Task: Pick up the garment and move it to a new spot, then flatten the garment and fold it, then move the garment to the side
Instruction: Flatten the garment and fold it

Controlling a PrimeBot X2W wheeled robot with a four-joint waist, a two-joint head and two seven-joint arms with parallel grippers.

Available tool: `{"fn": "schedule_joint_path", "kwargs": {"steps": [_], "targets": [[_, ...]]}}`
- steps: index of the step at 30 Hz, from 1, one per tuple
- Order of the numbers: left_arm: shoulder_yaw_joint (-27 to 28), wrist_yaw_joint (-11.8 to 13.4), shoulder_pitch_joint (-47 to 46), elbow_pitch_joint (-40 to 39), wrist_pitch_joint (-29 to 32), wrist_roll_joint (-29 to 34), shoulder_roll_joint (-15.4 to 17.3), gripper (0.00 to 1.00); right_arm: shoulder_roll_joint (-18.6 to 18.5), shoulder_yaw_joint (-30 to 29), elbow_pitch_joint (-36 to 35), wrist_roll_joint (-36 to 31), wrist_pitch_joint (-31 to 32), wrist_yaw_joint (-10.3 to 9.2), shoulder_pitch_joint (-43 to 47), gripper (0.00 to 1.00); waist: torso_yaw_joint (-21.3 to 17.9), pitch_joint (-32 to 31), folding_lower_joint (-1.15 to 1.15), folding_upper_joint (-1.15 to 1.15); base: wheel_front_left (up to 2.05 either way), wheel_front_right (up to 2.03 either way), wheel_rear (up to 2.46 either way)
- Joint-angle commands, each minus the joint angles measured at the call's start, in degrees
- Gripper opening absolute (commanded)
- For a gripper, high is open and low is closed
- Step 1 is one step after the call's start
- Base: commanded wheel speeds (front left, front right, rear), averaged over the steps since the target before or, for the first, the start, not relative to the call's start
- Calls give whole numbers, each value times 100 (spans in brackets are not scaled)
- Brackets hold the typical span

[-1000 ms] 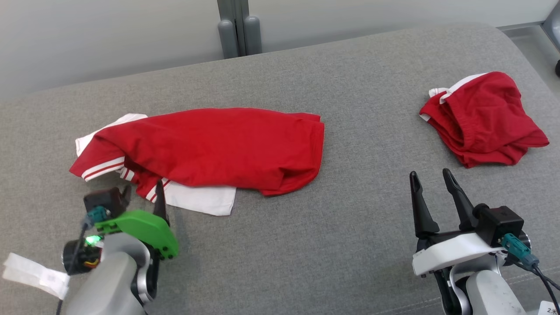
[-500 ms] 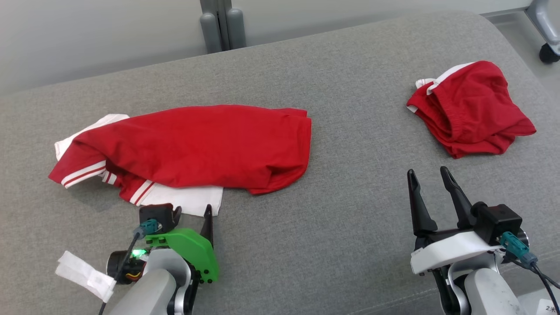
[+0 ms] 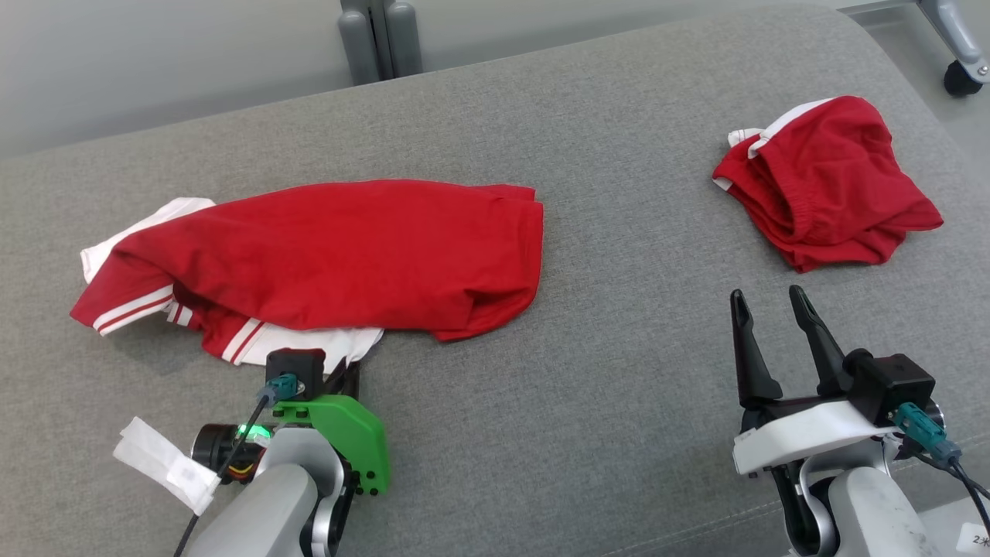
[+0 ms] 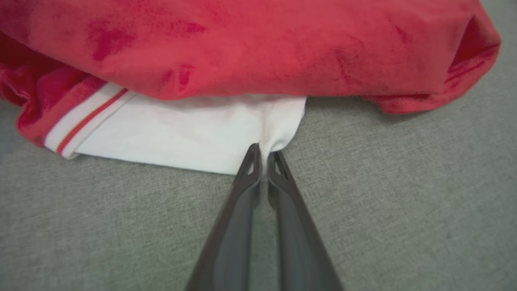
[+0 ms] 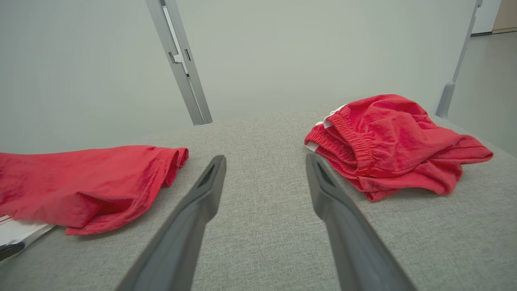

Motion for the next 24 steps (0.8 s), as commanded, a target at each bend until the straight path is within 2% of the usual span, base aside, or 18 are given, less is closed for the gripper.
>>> {"fn": "schedule_joint_path", "kwargs": {"steps": [1, 7, 10, 13, 17, 20, 24], "targets": [[35, 45, -95, -85, -118, 107, 74, 0, -8, -26, -16, 40, -16, -9, -11, 100, 63, -17, 0, 0, 0, 0, 0], [233, 317, -131, -871, -613, 285, 427, 0, -9, -85, -9, 30, -16, -9, 42, 100, 349, -110, 0, 0, 0, 0, 0], [366, 541, 38, -1530, -695, 364, 729, 0, -10, -109, 0, 39, -16, -9, 73, 100, 490, -167, 0, 0, 0, 0, 0], [544, 834, 321, -2322, -684, 445, 1164, 0, -10, -124, 3, 45, -16, -9, 87, 100, 616, -204, 0, 0, 0, 0, 0], [828, 1308, 811, -3455, -637, 477, 1694, 0, -10, -177, -17, 20, -16, -9, 102, 100, 756, -218, 0, 0, 0, 0, 0], [1138, 1802, 1268, -4243, -593, 497, 2099, 0, -10, -182, -30, 10, -16, -9, 99, 100, 814, -205, 0, 0, 0, 0, 0], [1605, 2325, 1957, -4749, -541, 299, 2473, 0, -11, -171, -28, 5, -16, -9, 70, 100, 851, -169, 0, 0, 0, 0, 0]]}}
